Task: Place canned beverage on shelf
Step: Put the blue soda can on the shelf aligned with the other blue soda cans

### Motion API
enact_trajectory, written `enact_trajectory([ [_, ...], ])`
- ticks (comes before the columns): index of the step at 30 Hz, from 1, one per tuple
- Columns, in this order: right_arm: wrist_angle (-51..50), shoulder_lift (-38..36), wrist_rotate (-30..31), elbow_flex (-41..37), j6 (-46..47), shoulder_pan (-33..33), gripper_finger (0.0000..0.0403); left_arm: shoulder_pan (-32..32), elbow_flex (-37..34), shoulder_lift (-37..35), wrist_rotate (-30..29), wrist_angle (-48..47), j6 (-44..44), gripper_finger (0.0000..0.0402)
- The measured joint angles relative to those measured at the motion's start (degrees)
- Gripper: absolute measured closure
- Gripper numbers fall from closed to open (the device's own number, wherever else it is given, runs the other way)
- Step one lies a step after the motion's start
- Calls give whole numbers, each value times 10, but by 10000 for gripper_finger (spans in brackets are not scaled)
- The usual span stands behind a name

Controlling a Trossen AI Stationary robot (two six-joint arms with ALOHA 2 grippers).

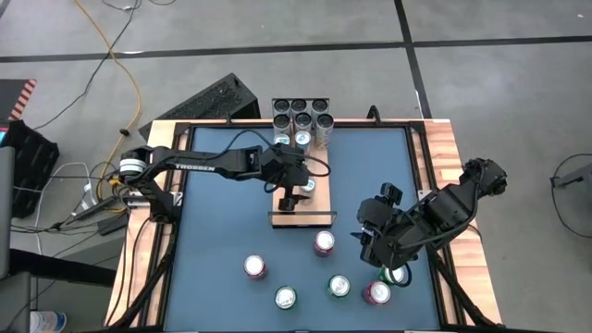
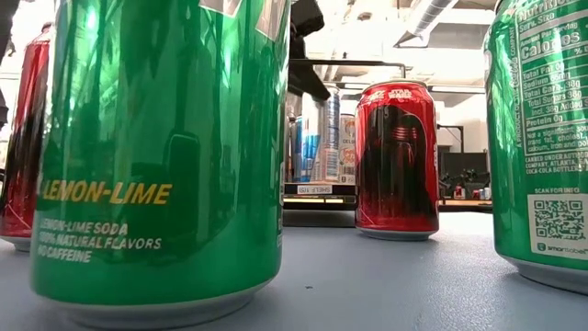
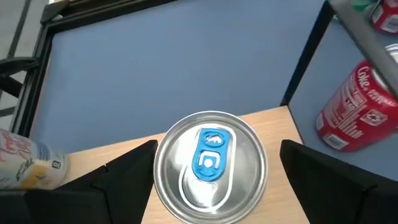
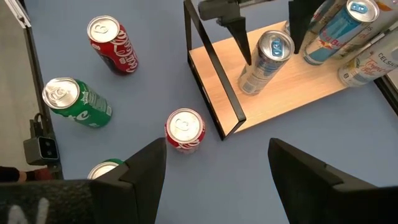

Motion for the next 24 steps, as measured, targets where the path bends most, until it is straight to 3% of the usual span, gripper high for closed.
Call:
enact_trajectory([
  [10,0,0,2,0,0,0,137,0,0,-1,-70,-38,-85,122],
  [24,4,0,18,0,10,1,137,-11,0,-1,-131,-16,-328,170],
])
